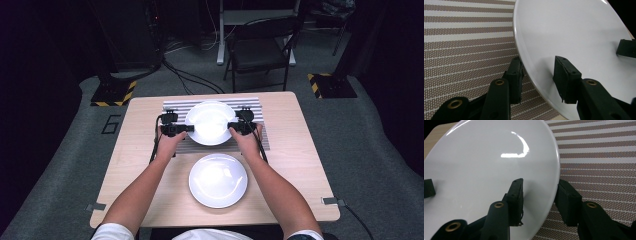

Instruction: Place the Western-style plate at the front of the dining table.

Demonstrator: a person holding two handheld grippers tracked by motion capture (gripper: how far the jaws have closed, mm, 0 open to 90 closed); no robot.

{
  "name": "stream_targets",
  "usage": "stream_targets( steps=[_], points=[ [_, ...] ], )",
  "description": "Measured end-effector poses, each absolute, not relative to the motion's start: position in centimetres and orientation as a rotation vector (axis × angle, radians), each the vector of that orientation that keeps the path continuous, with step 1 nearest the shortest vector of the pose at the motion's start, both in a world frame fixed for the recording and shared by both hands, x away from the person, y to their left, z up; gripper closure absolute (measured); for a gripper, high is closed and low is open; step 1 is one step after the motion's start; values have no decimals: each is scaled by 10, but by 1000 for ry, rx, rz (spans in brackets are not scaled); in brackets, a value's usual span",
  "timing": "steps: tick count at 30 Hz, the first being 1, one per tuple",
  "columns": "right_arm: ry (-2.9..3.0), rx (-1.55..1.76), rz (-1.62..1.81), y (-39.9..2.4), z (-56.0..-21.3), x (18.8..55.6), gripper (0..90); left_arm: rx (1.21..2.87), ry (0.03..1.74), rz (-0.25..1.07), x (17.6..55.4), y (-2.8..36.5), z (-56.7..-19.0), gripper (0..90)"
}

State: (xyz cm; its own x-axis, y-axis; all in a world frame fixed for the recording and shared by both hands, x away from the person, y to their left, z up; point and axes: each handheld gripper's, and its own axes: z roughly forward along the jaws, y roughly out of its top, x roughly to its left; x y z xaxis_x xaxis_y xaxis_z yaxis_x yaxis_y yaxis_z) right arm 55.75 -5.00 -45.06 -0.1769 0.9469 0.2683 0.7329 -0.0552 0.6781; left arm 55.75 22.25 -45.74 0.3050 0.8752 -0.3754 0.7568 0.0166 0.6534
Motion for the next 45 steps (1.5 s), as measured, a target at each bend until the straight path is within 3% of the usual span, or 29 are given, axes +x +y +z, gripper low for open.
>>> stream_targets(
  steps=[45],
  points=[
    [1941, 1849, 1034, -47, -478, 576, 589, 1807, 1516, 183, 583, 221, -481, 595]
  ],
)
